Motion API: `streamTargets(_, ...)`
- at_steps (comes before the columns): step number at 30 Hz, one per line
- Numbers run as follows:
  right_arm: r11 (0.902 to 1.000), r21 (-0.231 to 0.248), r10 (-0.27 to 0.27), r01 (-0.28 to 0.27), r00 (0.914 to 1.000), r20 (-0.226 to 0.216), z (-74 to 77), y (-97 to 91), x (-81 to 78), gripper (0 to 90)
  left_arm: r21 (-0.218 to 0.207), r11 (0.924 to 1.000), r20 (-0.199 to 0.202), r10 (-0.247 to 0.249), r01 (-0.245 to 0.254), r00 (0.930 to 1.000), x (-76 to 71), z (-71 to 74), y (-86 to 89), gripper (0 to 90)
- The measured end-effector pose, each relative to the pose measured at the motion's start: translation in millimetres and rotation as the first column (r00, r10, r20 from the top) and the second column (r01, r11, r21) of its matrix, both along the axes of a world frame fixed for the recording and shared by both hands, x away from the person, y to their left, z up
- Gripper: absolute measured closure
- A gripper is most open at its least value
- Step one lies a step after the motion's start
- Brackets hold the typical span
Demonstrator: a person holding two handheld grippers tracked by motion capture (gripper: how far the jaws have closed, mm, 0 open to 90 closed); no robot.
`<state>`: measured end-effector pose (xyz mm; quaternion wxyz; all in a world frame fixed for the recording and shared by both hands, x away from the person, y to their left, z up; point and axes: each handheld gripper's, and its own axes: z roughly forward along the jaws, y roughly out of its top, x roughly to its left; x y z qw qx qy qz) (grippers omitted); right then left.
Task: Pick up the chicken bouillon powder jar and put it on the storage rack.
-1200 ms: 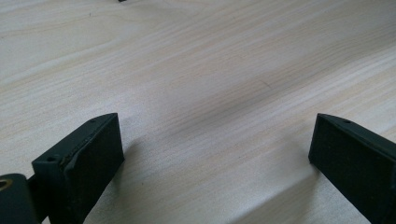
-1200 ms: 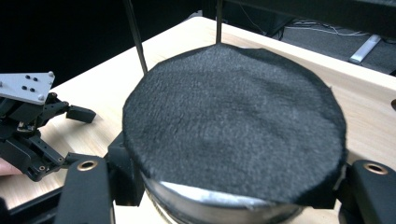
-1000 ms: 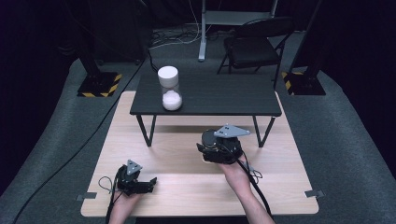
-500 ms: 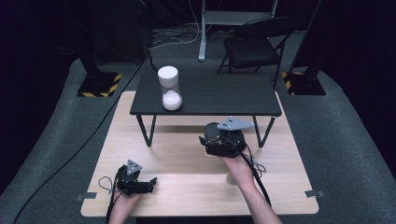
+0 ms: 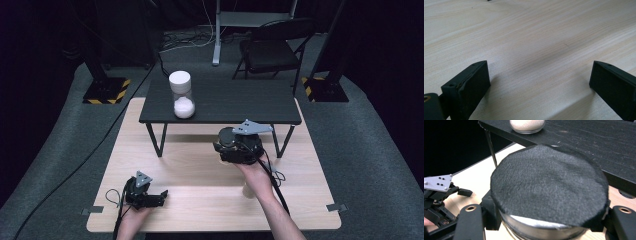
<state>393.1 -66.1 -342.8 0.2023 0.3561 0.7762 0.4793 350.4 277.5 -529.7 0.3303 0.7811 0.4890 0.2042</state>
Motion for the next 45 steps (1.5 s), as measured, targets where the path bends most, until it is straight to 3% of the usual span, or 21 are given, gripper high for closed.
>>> streamTargets(21, 1.0000, -0.008, 0.001, -0.001, 1.0000, 0.006, 11.5, 5.3, 6.3, 30.7, 0.000, 1.0000, 0.000, 0.000, 0.000, 1.0000, 0.0, 0.0, 0.0, 2.7)
streamTargets(35, 0.9999, -0.010, -0.003, 0.003, 0.9996, 0.028, 31.8, 8.6, 13.6, 30.7, 0.000, 1.0000, 0.000, -0.001, 0.001, 1.0000, 0.1, 0.0, 0.0, 2.7)
streamTargets(45, 0.9997, 0.019, -0.018, 0.017, 0.9993, 0.032, 45.9, 6.8, 24.9, 30.7, 0.000, 1.0000, 0.000, -0.001, 0.001, 1.0000, 0.1, 0.0, 0.0, 2.7)
